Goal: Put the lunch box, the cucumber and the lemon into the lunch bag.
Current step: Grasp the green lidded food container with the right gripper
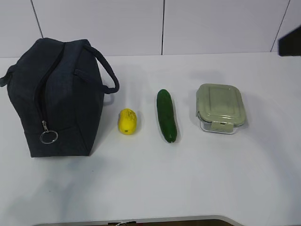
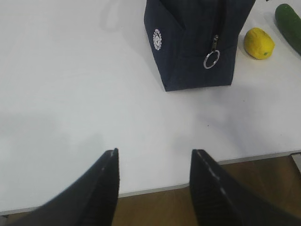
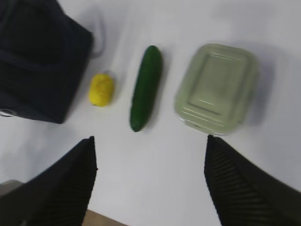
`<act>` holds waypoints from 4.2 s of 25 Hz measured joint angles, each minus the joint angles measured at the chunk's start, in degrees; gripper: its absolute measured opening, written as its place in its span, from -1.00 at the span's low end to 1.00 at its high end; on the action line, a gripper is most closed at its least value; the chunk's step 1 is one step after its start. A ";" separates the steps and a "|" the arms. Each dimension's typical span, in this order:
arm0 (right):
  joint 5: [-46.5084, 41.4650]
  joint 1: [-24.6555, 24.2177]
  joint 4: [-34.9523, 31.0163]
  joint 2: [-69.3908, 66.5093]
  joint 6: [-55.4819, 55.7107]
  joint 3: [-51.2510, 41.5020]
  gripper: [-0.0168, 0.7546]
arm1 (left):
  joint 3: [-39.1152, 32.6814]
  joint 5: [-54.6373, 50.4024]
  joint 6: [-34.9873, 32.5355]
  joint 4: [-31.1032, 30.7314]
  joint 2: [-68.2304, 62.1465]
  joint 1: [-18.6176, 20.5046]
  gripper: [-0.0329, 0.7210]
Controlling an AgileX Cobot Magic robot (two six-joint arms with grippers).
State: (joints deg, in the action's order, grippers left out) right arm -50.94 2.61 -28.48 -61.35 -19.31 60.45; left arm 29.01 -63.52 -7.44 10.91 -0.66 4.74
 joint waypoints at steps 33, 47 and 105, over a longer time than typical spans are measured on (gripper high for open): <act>-17.97 -19.27 -36.51 -43.61 -33.59 14.11 0.52 | 0.00 0.00 0.00 0.00 0.00 0.00 0.02; -17.40 -19.80 -36.51 -53.65 -37.00 14.20 0.51 | 0.00 0.00 0.00 0.00 0.00 0.00 0.02; -16.04 -19.47 -46.61 -65.97 -42.17 16.00 0.51 | 0.00 0.00 -0.09 0.00 0.00 0.00 0.02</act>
State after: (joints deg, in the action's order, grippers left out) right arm -66.98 -16.86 -75.09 -127.32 -61.48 76.45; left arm 29.01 -63.52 -7.53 10.91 -0.66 4.74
